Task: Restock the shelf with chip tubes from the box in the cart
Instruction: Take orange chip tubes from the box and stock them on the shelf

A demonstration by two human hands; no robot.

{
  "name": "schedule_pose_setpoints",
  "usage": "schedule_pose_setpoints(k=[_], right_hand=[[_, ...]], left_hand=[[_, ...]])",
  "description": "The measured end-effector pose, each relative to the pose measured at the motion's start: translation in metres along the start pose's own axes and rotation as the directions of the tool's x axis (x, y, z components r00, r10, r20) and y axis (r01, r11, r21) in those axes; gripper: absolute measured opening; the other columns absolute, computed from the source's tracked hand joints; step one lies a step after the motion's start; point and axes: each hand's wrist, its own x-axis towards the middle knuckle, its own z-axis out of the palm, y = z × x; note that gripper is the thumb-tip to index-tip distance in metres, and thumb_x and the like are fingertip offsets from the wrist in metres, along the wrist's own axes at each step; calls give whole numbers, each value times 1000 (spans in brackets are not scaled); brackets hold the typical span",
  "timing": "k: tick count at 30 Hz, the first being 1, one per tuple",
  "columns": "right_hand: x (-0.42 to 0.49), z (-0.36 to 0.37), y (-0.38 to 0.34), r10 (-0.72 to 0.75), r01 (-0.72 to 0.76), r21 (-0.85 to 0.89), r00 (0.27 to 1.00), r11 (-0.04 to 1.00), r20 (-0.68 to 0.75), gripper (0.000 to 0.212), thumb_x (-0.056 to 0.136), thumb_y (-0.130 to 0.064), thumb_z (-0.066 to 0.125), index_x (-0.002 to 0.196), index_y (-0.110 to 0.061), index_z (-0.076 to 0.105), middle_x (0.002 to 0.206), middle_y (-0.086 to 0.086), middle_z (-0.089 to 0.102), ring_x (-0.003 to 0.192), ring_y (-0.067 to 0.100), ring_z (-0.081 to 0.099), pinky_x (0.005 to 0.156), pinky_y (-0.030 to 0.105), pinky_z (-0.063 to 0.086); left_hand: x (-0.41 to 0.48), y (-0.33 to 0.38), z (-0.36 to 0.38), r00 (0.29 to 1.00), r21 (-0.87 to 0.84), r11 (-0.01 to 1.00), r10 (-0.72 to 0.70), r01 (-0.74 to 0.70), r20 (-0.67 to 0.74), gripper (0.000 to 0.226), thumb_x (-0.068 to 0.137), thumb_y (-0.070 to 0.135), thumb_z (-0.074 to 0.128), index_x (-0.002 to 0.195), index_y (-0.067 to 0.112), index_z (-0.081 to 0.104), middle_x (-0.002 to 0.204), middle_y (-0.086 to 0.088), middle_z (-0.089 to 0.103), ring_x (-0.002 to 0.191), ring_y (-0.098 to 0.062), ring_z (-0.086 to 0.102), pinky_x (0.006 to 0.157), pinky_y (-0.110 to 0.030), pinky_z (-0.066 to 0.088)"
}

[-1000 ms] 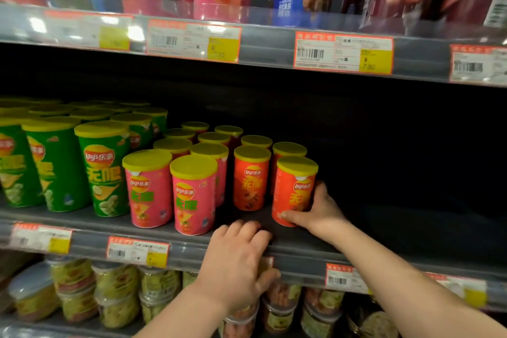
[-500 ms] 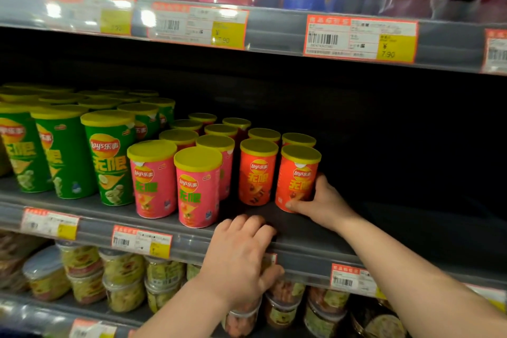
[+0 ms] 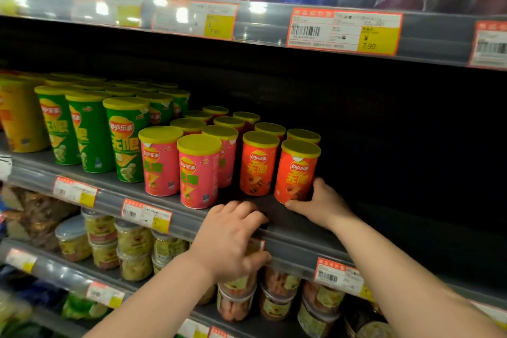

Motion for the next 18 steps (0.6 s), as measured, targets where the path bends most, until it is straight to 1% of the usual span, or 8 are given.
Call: schedule_pose_setpoints(k=[5,7,9,11,13,15,16,18], right_hand=[[-5,-5,6,-30,29,41,999,999,22,64,80,-35,73,132,-14,43,134,7,52,120,25,52,91,30,43],[-12,-7,7,-38,38,4,999,999,32,64,82,-38,69,135,-16,42,135,5,52,120,24,52,92,30,43],[-25,-9,8,-76,80,-87,996,993,53,63,86,-44,63,139,-19,39,137,1,51,123,21,51,95,29,41],[-43,-11,10,-153,158,-167,987,973,37,55,89,-50,55,136,-24,44,133,-3,53,121,19,50,95,29,42],[-62,-13,9,-248,241,-223,969,945,-4,50,91,-54,49,132,-26,48,129,-5,56,118,17,53,91,30,44],[-80,-13,5,-349,332,-323,937,886,4,50,92,-56,44,133,-28,46,130,-7,55,119,16,52,92,33,45],[-88,-10,3,-398,375,-376,917,848,19,50,92,-56,43,134,-29,45,132,-8,53,121,16,50,95,34,44],[-105,-2,-2,-477,441,-449,878,777,37,47,93,-53,45,133,-29,46,132,-10,51,124,16,47,100,35,39]], left_hand=[[0,4,-8,993,-1,999,-45,45,108,57,64,67,48,105,29,59,97,6,62,84,-19,62,69,-31,51],[3,11,-14,984,29,997,-69,65,166,61,70,65,47,117,27,56,111,3,59,100,-22,59,82,-36,46],[2,18,-16,965,106,988,-137,115,224,62,82,61,47,135,28,42,133,3,44,124,-21,41,102,-37,30],[-1,24,-16,953,133,978,-187,158,238,62,87,56,49,140,28,34,140,4,36,131,-20,32,111,-37,20],[-9,30,-20,966,112,984,-160,140,203,64,79,57,56,133,24,46,130,0,49,122,-23,47,108,-43,32],[-20,28,-18,975,99,985,-156,141,158,65,67,59,55,119,21,59,110,-1,63,102,-24,63,89,-42,50],[-25,26,-18,979,68,987,-156,148,132,65,66,59,51,118,20,60,109,-2,65,101,-26,65,85,-41,53],[-37,29,-22,979,2,985,-174,174,107,64,68,55,50,121,19,59,119,-6,63,112,-31,61,86,-40,52]])
